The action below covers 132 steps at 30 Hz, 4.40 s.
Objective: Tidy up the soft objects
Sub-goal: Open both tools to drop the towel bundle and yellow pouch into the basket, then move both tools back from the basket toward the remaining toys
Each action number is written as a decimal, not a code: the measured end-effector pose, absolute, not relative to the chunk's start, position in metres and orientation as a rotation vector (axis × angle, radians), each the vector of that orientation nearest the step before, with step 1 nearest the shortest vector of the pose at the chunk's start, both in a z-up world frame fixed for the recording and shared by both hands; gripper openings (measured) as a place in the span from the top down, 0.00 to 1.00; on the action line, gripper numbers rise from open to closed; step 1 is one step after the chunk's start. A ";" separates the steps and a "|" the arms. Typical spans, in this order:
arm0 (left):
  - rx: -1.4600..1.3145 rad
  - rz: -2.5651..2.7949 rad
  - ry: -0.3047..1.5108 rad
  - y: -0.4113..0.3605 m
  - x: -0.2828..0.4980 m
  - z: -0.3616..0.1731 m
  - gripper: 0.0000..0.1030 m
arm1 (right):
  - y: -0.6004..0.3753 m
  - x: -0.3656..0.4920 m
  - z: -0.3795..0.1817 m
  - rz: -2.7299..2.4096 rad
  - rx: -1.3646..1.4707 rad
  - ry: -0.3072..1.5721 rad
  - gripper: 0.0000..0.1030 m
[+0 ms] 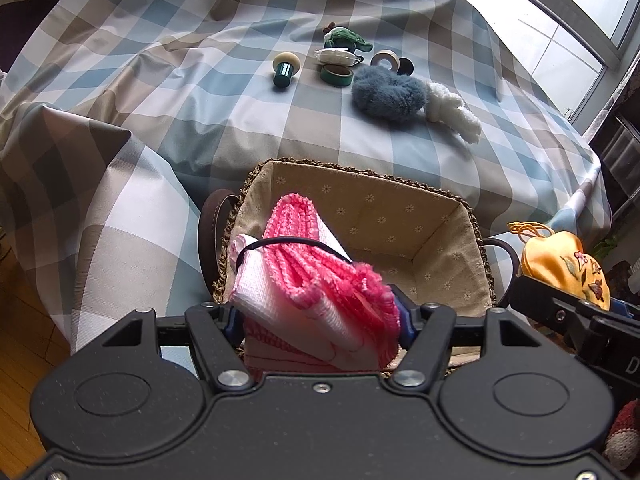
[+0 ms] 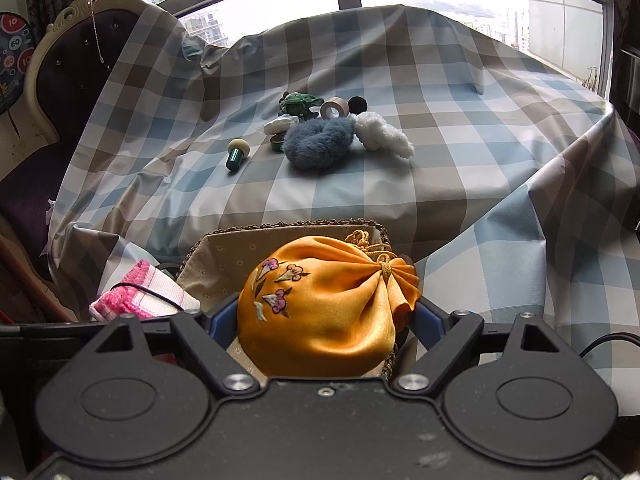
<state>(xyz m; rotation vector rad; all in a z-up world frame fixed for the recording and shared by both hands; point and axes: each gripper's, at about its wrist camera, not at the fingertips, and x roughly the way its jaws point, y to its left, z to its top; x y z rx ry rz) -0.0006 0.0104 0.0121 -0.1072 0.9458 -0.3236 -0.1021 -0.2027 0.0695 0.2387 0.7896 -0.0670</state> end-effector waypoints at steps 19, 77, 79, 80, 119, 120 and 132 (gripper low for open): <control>-0.117 -0.297 0.919 0.013 0.002 0.013 0.22 | -0.206 -0.095 0.066 -0.072 0.264 0.794 0.14; -0.002 -0.236 0.812 0.015 -0.019 0.035 0.15 | -0.199 -0.114 0.077 -0.076 0.204 0.761 0.12; 0.001 -0.239 0.809 0.015 -0.020 0.036 0.15 | -0.198 -0.115 0.078 -0.076 0.203 0.757 0.12; 0.003 -0.241 0.808 0.015 -0.020 0.037 0.15 | -0.199 -0.116 0.079 -0.073 0.204 0.756 0.12; 0.158 -0.238 0.758 -0.011 0.100 0.050 0.12 | -0.223 -0.011 0.086 -0.100 0.074 0.738 0.11; 0.159 -0.236 0.760 -0.012 0.104 0.047 0.12 | -0.226 -0.004 0.083 -0.103 0.077 0.743 0.11; 0.171 -0.233 0.772 -0.017 0.156 0.015 0.12 | -0.233 0.056 0.043 -0.133 0.028 0.753 0.11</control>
